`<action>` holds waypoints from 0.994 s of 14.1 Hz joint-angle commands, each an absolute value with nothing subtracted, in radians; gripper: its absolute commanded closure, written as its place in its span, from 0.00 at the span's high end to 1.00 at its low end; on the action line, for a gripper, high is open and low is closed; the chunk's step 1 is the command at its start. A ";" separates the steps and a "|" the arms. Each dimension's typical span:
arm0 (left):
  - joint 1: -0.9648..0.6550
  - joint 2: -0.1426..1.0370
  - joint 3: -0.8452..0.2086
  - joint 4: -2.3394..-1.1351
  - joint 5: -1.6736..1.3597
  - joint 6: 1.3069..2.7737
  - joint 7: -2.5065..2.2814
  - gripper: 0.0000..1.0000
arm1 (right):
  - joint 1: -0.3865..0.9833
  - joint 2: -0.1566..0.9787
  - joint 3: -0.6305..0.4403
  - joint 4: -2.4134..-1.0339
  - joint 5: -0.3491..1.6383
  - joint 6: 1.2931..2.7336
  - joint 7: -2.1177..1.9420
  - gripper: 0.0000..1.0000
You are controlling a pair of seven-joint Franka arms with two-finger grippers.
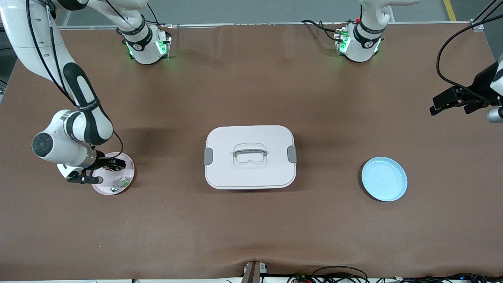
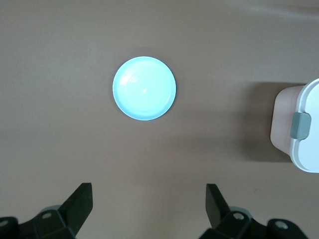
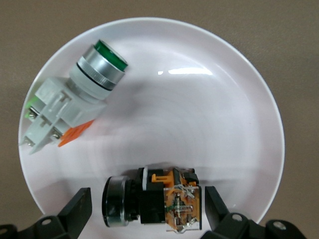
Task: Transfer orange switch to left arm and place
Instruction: 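Move the right gripper over the white plate toward the black switch, then lower the right gripper and grasp the black orange switch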
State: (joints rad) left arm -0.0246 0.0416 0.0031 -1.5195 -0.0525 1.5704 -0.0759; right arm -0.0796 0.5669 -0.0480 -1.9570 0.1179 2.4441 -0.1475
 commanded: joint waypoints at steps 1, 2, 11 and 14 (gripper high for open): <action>-0.025 0.044 0.000 -1.505 -0.029 1.565 -0.074 1.00 | -0.084 0.580 -0.048 -1.947 0.138 2.448 -0.167 1.00; -0.025 0.044 0.000 -1.505 -0.029 1.563 -0.074 1.00 | -0.086 0.580 -0.048 -1.947 0.138 2.448 -0.167 1.00; -0.021 0.044 0.000 -1.505 -0.029 1.565 -0.074 1.00 | -0.080 0.580 -0.048 -1.945 0.138 2.438 -0.166 0.86; -0.020 0.044 0.000 -1.505 -0.029 1.565 -0.074 1.00 | -0.078 0.578 -0.046 -1.945 0.138 2.430 -0.163 0.18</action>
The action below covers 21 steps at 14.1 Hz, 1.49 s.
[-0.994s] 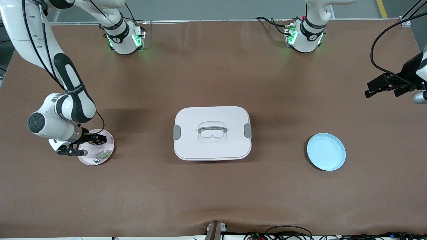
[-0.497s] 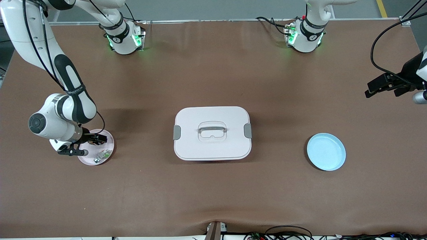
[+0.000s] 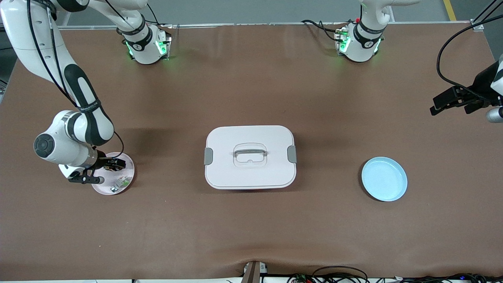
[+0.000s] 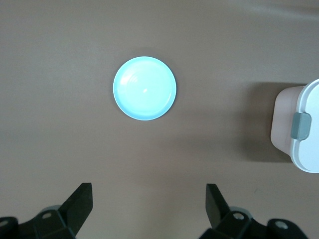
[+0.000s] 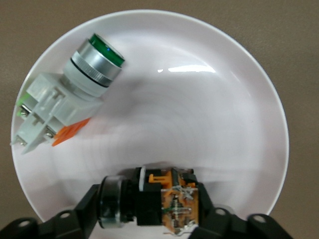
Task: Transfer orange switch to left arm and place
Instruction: 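Lower the right gripper and grasp the black orange switch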
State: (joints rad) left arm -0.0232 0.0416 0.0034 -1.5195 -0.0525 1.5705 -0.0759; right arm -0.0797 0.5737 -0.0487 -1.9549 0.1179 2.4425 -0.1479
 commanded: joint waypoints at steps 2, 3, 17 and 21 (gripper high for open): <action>-0.020 0.044 0.000 -1.505 -0.029 1.565 -0.074 1.00 | -0.083 0.578 -0.046 -1.945 0.138 2.422 -0.161 0.00; -0.020 0.044 0.000 -1.505 -0.029 1.565 -0.074 1.00 | -0.089 0.578 -0.046 -1.945 0.140 2.422 -0.161 0.00; -0.023 0.044 0.000 -1.505 -0.029 1.566 -0.072 1.00 | -0.095 0.566 -0.048 -1.668 0.144 1.967 -0.031 0.00; -0.017 0.044 0.002 -1.505 -0.029 1.566 -0.071 1.00 | -0.092 0.557 -0.046 -1.628 0.173 1.867 0.064 0.00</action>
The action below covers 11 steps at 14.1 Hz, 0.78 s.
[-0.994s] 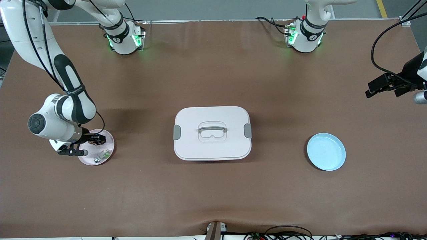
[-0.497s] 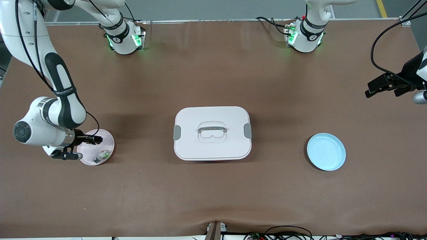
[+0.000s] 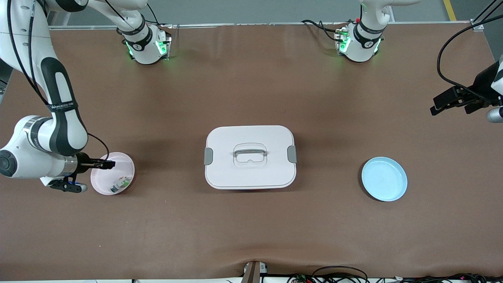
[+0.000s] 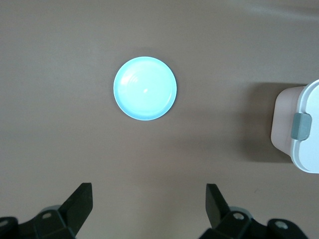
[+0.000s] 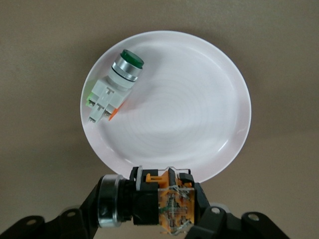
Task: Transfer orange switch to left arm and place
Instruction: 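Lower the right gripper and grasp the black orange switch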
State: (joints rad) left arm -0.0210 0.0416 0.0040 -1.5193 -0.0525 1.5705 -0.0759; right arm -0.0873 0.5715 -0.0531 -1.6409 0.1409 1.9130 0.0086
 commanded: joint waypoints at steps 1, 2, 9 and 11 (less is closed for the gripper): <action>-0.017 0.044 0.002 -1.505 -0.029 1.566 -0.071 1.00 | -0.091 0.545 -0.049 -1.623 0.226 1.847 0.092 0.00; -0.018 0.044 0.002 -1.505 -0.029 1.566 -0.071 1.00 | -0.091 0.540 -0.049 -1.617 0.257 1.821 0.116 0.00; -0.017 0.046 0.002 -1.506 -0.031 1.568 -0.071 1.00 | -0.072 0.491 -0.044 -1.576 0.262 1.709 0.287 0.00; -0.017 0.046 0.002 -1.506 -0.029 1.566 -0.071 1.00 | -0.069 0.477 -0.044 -1.571 0.285 1.695 0.327 0.00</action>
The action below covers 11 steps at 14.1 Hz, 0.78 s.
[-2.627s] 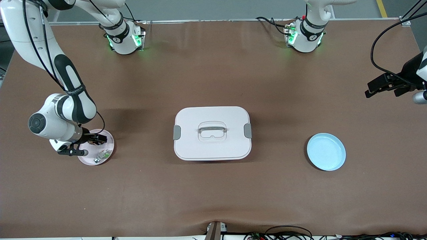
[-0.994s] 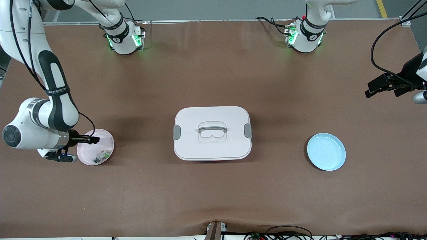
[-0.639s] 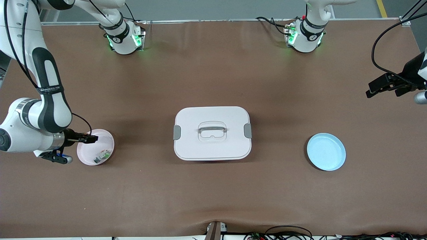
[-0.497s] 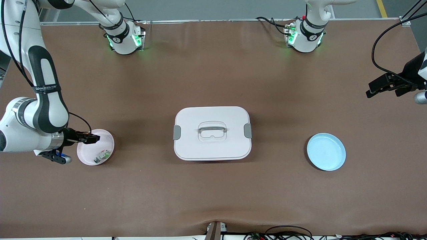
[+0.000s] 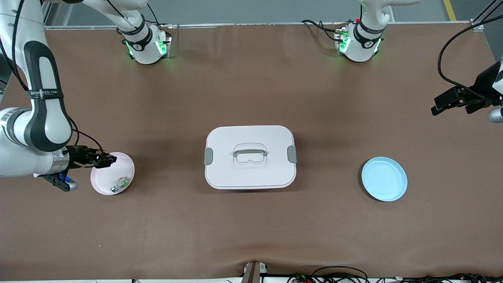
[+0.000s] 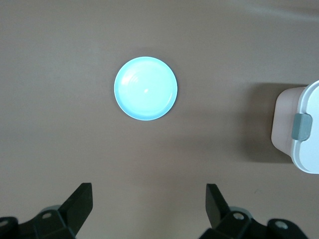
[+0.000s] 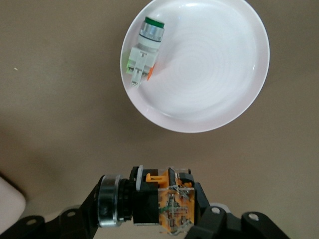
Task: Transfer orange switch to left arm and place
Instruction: 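Lower the right gripper and grasp the black orange switch, then lift the switch with the right gripper while the left gripper reaches inward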
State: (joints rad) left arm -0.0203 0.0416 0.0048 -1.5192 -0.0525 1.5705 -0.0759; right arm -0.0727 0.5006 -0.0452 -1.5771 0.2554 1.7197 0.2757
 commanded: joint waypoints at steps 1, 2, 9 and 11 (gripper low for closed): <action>-0.017 0.046 0.003 -1.505 -0.029 1.566 -0.071 1.00 | -0.069 0.471 -0.046 -1.572 0.316 1.678 0.334 0.00; -0.017 0.046 0.002 -1.506 -0.029 1.566 -0.071 1.00 | -0.068 0.468 -0.045 -1.569 0.339 1.657 0.344 0.00; -0.014 0.054 0.005 -1.506 -0.031 1.566 -0.071 1.00 | -0.037 0.454 -0.043 -1.569 0.351 1.651 0.488 0.00; -0.011 0.052 0.005 -1.506 -0.031 1.566 -0.071 1.00 | -0.028 0.445 -0.043 -1.569 0.353 1.641 0.505 0.00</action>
